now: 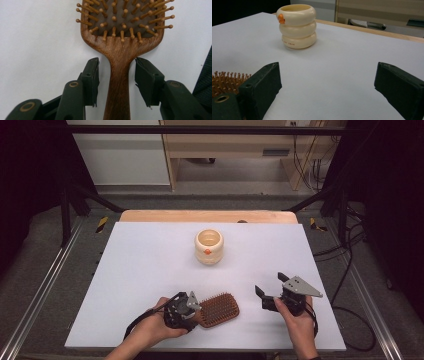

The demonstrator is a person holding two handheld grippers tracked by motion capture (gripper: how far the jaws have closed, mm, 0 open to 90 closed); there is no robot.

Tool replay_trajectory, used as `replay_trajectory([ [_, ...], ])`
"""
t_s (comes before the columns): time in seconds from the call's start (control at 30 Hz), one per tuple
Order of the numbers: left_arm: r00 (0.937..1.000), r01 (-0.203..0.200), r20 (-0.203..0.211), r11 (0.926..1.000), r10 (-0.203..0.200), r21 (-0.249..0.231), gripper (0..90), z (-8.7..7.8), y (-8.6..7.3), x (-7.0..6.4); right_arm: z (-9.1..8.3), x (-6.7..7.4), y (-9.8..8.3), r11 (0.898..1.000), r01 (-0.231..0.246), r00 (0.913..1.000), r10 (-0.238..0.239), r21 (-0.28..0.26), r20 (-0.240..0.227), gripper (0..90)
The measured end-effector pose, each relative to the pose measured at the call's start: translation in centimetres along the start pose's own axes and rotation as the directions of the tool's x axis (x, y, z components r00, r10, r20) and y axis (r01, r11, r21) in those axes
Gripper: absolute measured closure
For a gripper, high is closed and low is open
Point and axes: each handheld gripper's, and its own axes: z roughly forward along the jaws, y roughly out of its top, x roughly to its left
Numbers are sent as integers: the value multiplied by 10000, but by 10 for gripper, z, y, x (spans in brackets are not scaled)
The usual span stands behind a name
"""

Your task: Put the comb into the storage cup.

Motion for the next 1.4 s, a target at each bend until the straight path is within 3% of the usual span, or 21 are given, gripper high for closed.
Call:
replay_trajectory([
  [0.53, 9996, -163, 216, 9998, 161, 68, 619, 4, -1, 0, 1, 0, 0, 10000, 28, 10000, -28, 47, -29, 73],
  [0.67, 9993, -205, 324, 9998, 204, 24, 686, 4, -1, -1, 1, 0, 0, 10000, 35, 10000, -35, 78, -24, 73],
  [1.0, 9995, -215, 221, 9996, 210, 192, 723, 5, 2, -3, 1, 1, 0, 9999, 37, 10000, -36, 102, -38, 73],
  [1.3, 9997, -227, -39, 9993, 226, -299, 724, 2, -3, -2, 0, 0, 1, 10000, -65, 10000, 65, 15, -51, 73],
  [1.4, 9992, -246, -349, 9958, 216, -877, 724, -2, -4, 0, 0, 0, 1, 10000, -56, 10000, 56, -27, -82, 73],
])
